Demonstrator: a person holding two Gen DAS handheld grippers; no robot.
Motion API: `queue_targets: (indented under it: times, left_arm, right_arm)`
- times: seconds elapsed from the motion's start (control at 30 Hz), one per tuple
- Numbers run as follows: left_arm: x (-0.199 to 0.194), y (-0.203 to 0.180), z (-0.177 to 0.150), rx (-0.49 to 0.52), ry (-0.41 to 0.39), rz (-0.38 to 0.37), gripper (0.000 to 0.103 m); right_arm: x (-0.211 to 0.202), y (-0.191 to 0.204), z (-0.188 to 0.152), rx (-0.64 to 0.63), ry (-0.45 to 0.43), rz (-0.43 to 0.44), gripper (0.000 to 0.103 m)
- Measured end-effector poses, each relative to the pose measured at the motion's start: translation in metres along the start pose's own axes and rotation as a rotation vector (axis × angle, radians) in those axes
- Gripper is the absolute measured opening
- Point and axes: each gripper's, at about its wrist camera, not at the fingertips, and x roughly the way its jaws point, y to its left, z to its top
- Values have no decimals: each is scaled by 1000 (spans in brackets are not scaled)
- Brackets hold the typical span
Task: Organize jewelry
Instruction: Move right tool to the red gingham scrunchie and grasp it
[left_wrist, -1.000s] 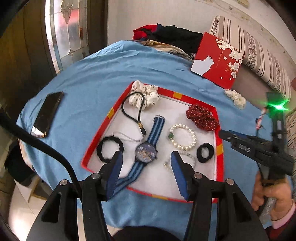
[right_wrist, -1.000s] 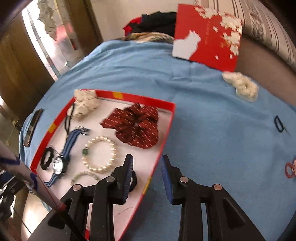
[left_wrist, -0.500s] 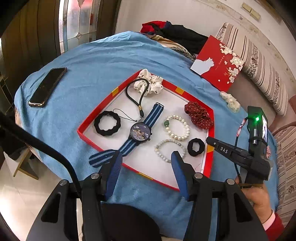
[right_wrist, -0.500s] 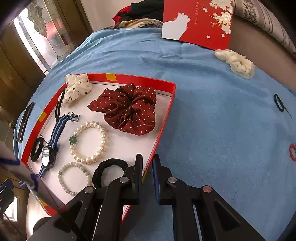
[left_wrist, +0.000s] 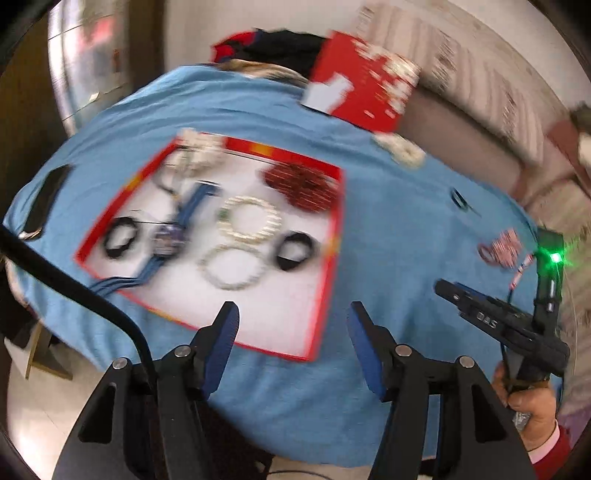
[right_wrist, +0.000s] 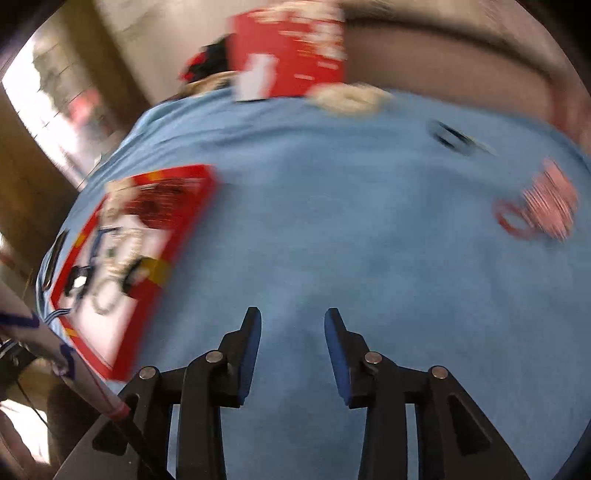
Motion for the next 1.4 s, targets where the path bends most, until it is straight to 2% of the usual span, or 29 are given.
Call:
queue_targets:
  times: [0.13, 0.27, 0.4, 0.53, 0.67, 0.8, 0.83, 0.87, 0.9, 0.93, 1.03, 1.17, 1.27, 1.4]
  left_arm:
    - [17, -47, -6, 82, 36, -56, 60]
    - [35, -87, -17, 138, 69, -88, 60]
    - [43, -105, -33, 143, 79, -119, 60]
    - [55, -109, -52, 123, 101, -122, 60]
    - [68, -107, -69, 109, 140, -134, 60]
    - [71, -109, -72, 122, 128, -126, 60]
    - [71, -108, -71, 122, 124, -124, 60]
    - [71, -108, -71, 123, 123, -120, 60]
    - [72, -108, -71, 122, 123, -117, 60]
    - [72, -107, -71, 122, 124, -113, 60]
    - [74, -105, -70, 120, 133, -104, 60]
    - [69, -105, -70, 129, 123, -101, 60]
    - [64, -105, -69, 141, 109, -97, 60]
    - [59, -106, -69, 156, 103, -94, 60]
  right_arm:
    - [-25, -80, -15, 101, -17, -80, 39]
    - [-51, -153, -11, 199, -53, -183, 40]
    - [-65, -210, 14, 282, -108, -257, 46]
    - [-61, -240, 44, 360, -152, -255, 53]
    - [-37, -255, 73, 404, -143, -224, 53]
    - [-15, -257, 90, 418, -123, -234, 53]
    - [-9, -257, 92, 424, -113, -233, 49]
    - [-5, -257, 93, 430, -105, -228, 26]
    - [-2, -258, 92, 433, -93, -219, 15]
    - [0, -258, 91, 434, -82, -206, 10]
    - [-4, -249, 86, 398, -91, -197, 8]
    - [-31, -238, 71, 387, -120, -117, 8]
    - [-60, -231, 51, 385, -146, -40, 8]
    - [-88, -219, 13, 412, -158, 112, 8]
